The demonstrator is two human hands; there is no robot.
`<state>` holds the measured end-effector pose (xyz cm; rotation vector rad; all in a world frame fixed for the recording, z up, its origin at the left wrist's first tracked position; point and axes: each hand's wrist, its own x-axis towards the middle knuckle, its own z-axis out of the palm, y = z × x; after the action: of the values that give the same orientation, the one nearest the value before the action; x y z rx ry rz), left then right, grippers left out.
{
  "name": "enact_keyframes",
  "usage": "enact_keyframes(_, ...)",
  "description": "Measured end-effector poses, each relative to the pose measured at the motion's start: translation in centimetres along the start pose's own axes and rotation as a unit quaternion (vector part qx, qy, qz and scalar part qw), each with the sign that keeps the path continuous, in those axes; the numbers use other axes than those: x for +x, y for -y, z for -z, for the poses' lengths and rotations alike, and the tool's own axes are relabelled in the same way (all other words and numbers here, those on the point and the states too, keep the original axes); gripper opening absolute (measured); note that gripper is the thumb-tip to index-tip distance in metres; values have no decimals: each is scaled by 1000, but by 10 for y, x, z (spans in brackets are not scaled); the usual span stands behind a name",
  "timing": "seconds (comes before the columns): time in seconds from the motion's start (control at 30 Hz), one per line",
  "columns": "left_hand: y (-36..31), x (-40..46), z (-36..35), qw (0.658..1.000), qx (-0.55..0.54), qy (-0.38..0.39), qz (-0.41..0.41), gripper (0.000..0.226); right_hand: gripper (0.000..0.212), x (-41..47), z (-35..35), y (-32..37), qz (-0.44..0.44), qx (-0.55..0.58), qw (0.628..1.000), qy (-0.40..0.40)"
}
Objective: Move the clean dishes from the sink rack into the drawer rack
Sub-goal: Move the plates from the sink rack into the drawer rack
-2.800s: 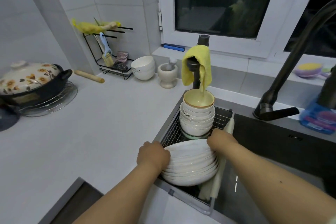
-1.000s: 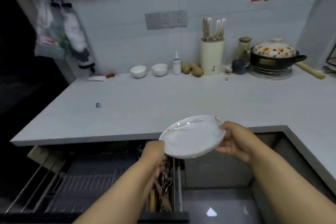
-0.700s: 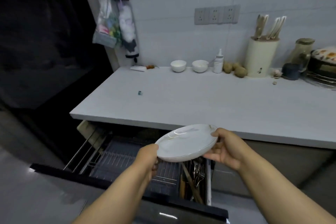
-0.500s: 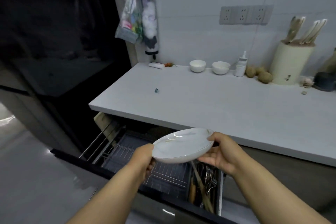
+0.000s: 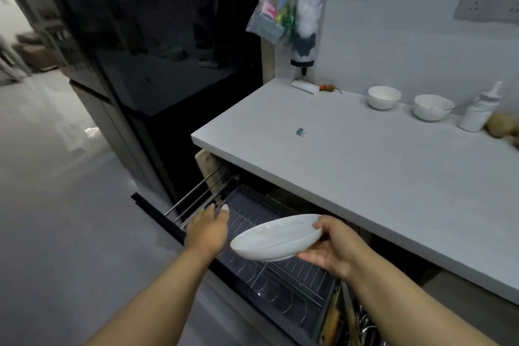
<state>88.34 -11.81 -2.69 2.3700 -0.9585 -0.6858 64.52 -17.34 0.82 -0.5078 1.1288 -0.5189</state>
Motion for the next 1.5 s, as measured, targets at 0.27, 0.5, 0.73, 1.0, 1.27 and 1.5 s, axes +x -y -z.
enact_keyframes(0.27, 50, 79, 34, 985, 161, -16, -61, 67, 26, 91, -62, -13, 14, -42, 998, -52)
enact_keyframes(0.5, 94, 168, 56, 964, 230, 5, -136, 62, 45, 194, -133, -20, 40, -66, 992, -102)
enact_keyframes(0.73, 117, 229, 57, 946, 260, 50, -187, 66, 60, 273, -185, -22, 63, -84, 984, -143)
enact_keyframes(1.0, 142, 243, 44, 934, 275, 67, -220, 71, 69, 332, -221, -11, 54, -101, 983, -146)
enact_keyframes(1.27, 149, 252, 41, 935, 258, 71, -232, 83, 52, 378, -230, -1, 36, -127, 974, -184)
enact_keyframes(1.5, 151, 253, 43, 931, 265, 78, -238, 83, 24, 406, -241, 10, 11, -253, 946, -201)
